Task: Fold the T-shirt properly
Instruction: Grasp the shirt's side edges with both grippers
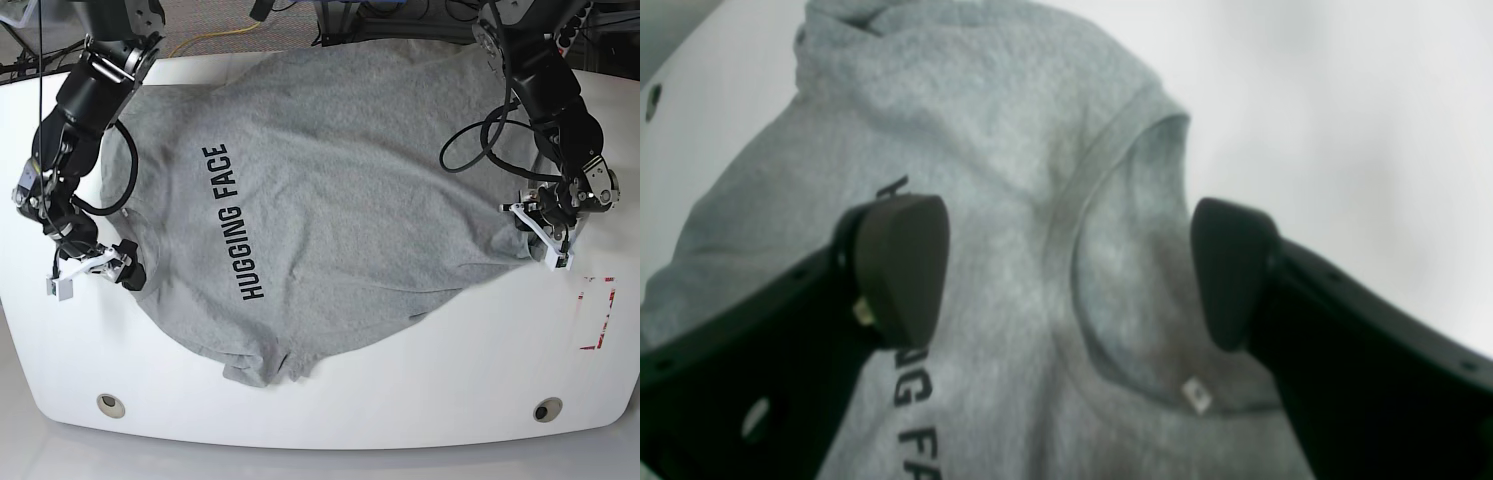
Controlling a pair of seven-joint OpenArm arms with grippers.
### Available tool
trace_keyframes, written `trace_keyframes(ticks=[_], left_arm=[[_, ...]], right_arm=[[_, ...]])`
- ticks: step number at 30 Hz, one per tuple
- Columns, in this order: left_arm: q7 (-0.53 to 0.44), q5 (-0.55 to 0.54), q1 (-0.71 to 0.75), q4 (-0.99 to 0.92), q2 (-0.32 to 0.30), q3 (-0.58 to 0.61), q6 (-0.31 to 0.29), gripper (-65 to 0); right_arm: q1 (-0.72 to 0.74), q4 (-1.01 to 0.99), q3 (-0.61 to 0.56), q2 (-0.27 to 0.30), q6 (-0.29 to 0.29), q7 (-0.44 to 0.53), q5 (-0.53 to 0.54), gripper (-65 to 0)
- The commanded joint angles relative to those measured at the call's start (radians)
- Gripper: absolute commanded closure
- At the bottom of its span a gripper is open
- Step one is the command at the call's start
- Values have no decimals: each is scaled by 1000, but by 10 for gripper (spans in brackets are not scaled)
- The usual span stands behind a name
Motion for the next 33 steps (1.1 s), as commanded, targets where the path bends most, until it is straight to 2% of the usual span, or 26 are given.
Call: trace_keyframes(ticks=[1,2,6,10,14,19,21,26,30,33], left_arm=[[14,3,-12,12,-7,-2,1,-26],[14,3,-12,12,-7,-2,1,0],[14,3,-12,13,-17,-4,-4,0],[14,3,-12,10,-58,-4,-64,0],[14,3,-12,12,-81,-4,-105,0],[14,3,-12,15,-109,-7,-114,0],[14,3,-9,36,-126,-7,-134,0],[16,4,-9,47,-138,-7,-149,0],[18,3,-9,43,-179,-7,-149,0],[16,3,-6,46,-184,-7,-149,0]], right_arm=[[66,-81,-55,50,8,55,26,-539],[88,-122,-84,67,8,78,26,-539],[165,-282,-194,105,7,193,26,-539],[250,-438,-334,142,7,297,26,-539],[347,-619,-497,156,8,431,26,-539],[442,-831,-682,157,10,624,26,-539],[461,-882,-748,153,11,670,26,-539],[462,-935,-820,119,8,762,28,-539],[462,-971,-830,105,8,773,26,-539],[461,-972,-830,78,8,774,26,-539]])
